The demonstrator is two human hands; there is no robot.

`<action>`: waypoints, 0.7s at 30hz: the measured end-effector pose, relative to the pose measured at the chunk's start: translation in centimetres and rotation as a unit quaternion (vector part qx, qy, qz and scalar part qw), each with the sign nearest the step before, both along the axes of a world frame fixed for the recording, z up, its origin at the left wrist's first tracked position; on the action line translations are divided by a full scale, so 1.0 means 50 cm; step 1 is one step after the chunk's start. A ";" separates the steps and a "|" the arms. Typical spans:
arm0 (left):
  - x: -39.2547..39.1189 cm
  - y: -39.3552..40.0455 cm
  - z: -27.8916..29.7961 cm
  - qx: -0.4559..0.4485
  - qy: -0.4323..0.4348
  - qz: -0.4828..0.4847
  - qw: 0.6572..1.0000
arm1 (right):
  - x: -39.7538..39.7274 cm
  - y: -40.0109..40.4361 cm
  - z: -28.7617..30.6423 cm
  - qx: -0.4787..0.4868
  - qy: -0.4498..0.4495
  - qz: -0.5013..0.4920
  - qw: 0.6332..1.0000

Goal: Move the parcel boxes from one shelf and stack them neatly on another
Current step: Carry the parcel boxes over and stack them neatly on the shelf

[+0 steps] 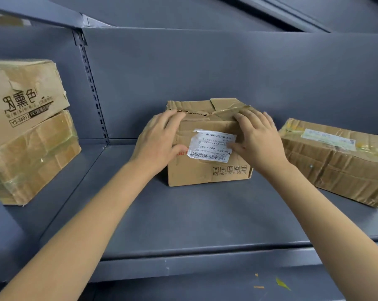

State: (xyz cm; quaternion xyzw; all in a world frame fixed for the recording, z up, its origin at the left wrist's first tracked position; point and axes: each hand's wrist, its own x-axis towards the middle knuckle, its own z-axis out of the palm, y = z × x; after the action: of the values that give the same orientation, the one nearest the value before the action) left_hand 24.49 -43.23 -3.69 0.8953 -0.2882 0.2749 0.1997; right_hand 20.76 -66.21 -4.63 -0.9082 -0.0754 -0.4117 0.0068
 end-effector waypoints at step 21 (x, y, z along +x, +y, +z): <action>0.126 -0.042 -0.015 -0.002 -0.020 0.053 0.998 | 0.112 -0.011 -0.028 0.003 -0.042 -0.049 0.998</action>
State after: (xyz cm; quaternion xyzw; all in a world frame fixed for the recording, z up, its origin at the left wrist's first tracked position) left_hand 30.79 -45.33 -4.42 0.9032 -0.2437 0.3037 0.1807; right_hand 26.37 -66.75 -6.04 -0.8926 -0.0300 -0.4495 -0.0139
